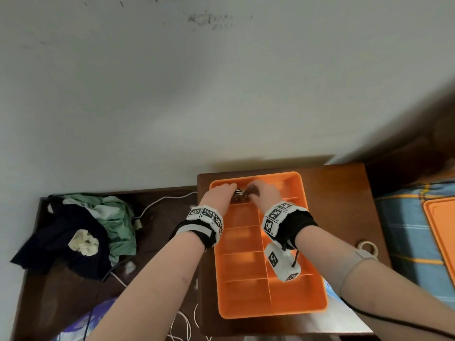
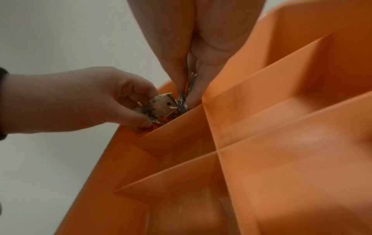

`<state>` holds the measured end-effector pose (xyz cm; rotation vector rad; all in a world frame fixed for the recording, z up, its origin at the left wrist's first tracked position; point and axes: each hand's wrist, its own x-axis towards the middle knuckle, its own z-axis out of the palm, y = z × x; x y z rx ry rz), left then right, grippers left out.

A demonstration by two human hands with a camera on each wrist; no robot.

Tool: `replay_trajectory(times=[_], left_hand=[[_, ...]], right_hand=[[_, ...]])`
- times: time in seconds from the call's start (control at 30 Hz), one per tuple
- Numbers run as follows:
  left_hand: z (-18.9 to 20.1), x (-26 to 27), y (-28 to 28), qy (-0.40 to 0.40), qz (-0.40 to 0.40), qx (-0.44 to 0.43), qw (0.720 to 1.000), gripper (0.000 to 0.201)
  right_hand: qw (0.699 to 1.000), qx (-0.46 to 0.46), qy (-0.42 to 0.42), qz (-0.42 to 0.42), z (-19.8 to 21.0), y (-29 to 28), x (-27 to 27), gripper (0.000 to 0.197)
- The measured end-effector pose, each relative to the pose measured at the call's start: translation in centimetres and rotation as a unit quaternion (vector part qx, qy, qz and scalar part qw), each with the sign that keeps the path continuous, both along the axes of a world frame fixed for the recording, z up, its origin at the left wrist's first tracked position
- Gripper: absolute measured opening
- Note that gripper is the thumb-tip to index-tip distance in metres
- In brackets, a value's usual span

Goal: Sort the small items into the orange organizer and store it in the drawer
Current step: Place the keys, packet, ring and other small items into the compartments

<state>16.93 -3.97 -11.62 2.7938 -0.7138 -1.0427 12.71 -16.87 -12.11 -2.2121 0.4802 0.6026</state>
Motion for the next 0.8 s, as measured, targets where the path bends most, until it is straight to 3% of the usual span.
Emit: replay_trajectory(times=[0.17,0.37,0.47,0.67,0.8], left_hand=[[-0.9,-0.2,0.1,0.014,-0.010,-0.002,1.000,0.042],[-1.0,-0.4,-0.1,-0.081,-0.037,-0.005,0.996,0.038],[-1.1,-0.7,-0.1,-0.091,-0.026,-0.002,0.996,0.037],[-1.2,-1.3,-0.5,-0.145,-0.085,0.087,0.982,0.029],[-1.0,-1.5,-1.3,-0.181,-0.067,0.139,0.971,0.028]], right_hand=[[0.997,-0.013,-0.003,0.075,0.3,0.2,-0.3,0.042],[0.985,-0.056,-0.009,0.161,-0.1,0.2,0.3,0.043],[0.977,-0.083,-0.021,0.196,-0.3,-0.1,0.1,0.043],[0.923,-0.206,0.009,0.325,0.2,-0.3,-1.1,0.044],[0.888,-0.255,0.045,0.379,0.0,-0.2,-1.3,0.049]])
